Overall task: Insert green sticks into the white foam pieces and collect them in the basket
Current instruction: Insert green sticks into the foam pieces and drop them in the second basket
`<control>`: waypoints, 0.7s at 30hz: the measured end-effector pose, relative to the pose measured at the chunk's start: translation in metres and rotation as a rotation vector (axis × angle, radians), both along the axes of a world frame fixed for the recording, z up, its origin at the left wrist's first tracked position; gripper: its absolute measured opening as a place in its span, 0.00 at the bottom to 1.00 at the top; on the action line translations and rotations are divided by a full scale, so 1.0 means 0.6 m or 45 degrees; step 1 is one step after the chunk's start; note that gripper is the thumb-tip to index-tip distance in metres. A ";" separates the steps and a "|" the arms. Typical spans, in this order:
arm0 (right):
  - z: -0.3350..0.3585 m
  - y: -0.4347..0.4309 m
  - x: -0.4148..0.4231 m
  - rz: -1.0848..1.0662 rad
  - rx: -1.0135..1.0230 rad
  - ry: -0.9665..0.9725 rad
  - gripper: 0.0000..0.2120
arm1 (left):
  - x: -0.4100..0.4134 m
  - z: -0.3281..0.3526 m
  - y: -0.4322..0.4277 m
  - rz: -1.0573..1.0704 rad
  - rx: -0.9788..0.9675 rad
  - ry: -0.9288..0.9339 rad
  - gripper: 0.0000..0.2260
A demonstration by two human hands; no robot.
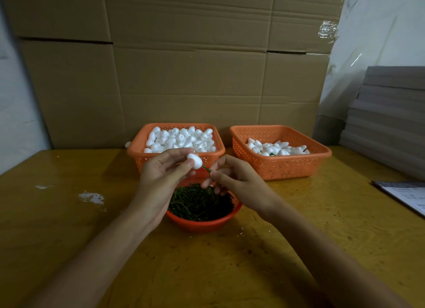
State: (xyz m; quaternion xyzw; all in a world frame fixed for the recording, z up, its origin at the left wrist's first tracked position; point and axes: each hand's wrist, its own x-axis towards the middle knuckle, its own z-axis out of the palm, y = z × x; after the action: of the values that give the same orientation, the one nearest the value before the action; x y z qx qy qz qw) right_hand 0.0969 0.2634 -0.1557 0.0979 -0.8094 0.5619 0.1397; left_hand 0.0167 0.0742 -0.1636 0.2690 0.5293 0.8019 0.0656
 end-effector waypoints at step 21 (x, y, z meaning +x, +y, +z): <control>-0.006 0.004 0.000 0.015 0.046 -0.002 0.08 | 0.001 -0.007 0.000 0.009 -0.217 0.218 0.13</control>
State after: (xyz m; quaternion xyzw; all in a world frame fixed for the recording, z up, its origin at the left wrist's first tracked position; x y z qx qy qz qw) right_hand 0.0970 0.2660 -0.1595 0.1048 -0.8189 0.5481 0.1339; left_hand 0.0173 0.0744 -0.1679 0.3281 0.6003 0.7283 0.0399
